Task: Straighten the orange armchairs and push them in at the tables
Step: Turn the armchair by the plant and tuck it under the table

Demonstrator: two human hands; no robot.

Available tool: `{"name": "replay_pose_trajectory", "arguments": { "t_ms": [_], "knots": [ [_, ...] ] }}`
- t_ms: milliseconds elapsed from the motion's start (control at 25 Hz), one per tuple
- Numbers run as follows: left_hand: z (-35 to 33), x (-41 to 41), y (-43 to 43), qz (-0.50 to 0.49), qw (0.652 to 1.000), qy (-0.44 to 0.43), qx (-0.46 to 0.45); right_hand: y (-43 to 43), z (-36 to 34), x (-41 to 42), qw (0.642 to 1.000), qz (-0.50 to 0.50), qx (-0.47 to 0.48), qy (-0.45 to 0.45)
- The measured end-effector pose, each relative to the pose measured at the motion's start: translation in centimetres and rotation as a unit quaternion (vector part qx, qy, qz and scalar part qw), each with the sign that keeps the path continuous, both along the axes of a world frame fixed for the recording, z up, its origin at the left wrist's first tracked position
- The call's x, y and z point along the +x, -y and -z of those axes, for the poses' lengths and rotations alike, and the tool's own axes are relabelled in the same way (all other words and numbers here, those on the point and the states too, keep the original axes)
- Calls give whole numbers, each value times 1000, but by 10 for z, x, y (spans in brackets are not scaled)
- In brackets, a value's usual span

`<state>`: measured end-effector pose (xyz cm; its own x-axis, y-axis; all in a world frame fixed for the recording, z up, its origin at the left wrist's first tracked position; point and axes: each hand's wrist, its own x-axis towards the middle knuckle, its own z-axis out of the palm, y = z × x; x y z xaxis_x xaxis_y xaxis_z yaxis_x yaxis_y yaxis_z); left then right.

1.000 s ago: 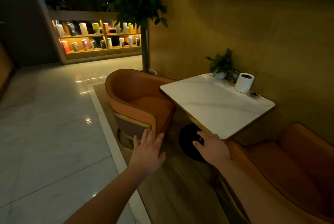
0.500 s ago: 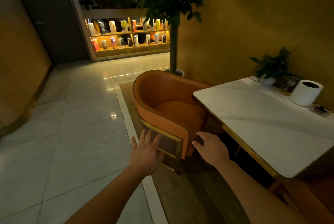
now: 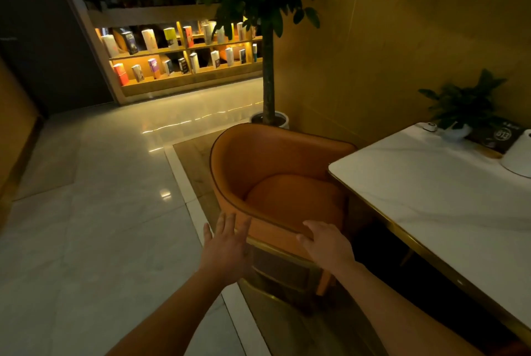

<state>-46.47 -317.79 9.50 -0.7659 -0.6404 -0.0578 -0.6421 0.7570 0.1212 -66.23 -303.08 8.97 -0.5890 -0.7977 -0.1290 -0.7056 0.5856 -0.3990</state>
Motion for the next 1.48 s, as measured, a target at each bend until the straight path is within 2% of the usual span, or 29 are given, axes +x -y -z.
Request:
{"name": "replay_pose_trajectory", "arguments": {
  "t_ms": [360,560,760,960,1480],
  "knots": [
    [61,-66,227,168,985,32,-10,166,67,-18,991,115,73,-14],
    [126,-127,303,190,981,26,-10,219,144,-52,978,185,96,13],
    [190,-176,372,135,989,43,-36,256,216,-73,976,200,90,-12],
    [220,-199,385,108,989,74,-67,270,235,-79,964,231,129,-35],
    [222,-215,398,153,980,18,-127,291,231,-88,940,318,114,-40]
  ]
}}
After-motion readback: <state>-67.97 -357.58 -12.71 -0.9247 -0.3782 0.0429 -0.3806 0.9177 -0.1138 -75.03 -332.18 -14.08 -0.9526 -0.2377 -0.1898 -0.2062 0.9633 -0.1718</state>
